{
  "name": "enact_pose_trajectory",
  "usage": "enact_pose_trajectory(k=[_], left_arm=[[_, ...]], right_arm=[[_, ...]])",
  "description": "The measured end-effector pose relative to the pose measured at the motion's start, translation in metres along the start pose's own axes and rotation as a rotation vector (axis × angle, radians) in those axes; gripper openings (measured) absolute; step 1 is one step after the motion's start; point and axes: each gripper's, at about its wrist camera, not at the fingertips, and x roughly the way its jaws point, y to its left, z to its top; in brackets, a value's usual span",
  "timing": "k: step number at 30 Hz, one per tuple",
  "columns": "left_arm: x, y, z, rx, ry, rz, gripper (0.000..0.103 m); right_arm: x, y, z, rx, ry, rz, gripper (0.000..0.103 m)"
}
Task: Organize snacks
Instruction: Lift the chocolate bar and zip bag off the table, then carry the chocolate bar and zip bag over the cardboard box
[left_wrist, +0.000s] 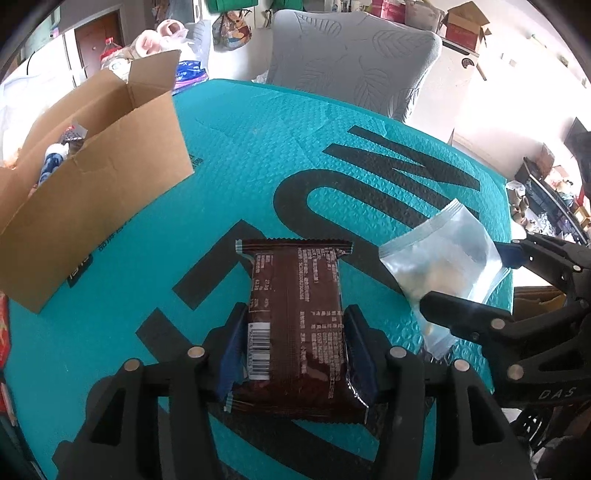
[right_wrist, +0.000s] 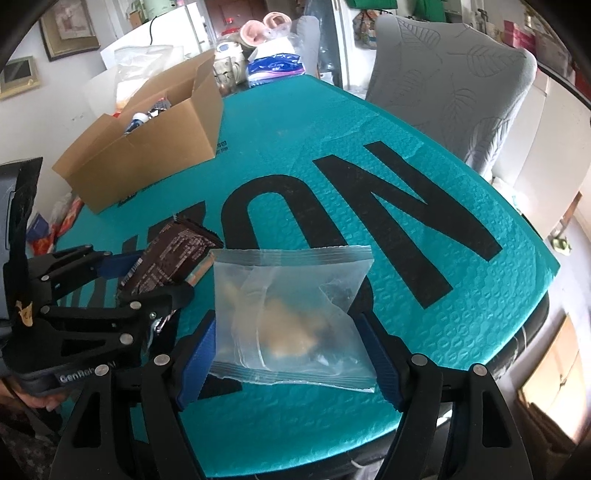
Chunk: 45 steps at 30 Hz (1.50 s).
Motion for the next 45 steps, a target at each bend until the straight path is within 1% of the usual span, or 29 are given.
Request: enact_pose_trajectory(k=[4, 8, 11, 15, 22, 27, 30, 38, 40, 45], left_arm=[[0.001, 0.002, 0.001, -0.004, -0.017, -0.011, 0.052], [0.000, 0.001, -0.001, 0.012, -0.024, -0.007, 0.050], [-0.005, 0.006, -0.003, -0.008, -0.022, -0.028, 0.049], [-0.012, 0.011, -0.004, -0.021, -0.031, -0.024, 0.049], [-0.034, 0.021, 0.000, -0.049, -0.074, -0.013, 0.049], [-0.049, 0.027, 0.005, -0.064, -0.109, 0.004, 0.049], [-0.059, 0.035, 0.006, -0.092, -0.136, 0.015, 0.049], [-0.092, 0.066, 0.014, -0.173, -0.242, 0.085, 0.049], [-0.103, 0.076, 0.019, -0.188, -0.279, 0.110, 0.049], [-0.128, 0.099, 0.031, -0.228, -0.375, 0.144, 0.049]], right_arm=[[0.004, 0.005, 0.000, -0.016, -0.018, -0.031, 0.075], [0.001, 0.006, -0.002, -0.012, -0.032, -0.024, 0.071], [-0.003, 0.008, -0.003, -0.004, -0.051, 0.007, 0.069], [-0.007, 0.012, -0.003, -0.002, -0.067, 0.046, 0.068], [-0.012, 0.021, 0.007, -0.015, -0.084, 0.103, 0.067], [-0.019, 0.034, 0.019, -0.051, -0.119, 0.141, 0.067], [-0.021, 0.042, 0.027, -0.069, -0.134, 0.167, 0.067], [-0.032, 0.072, 0.058, -0.141, -0.207, 0.239, 0.067], [-0.035, 0.079, 0.066, -0.158, -0.228, 0.253, 0.067], [-0.046, 0.101, 0.092, -0.215, -0.284, 0.289, 0.067]])
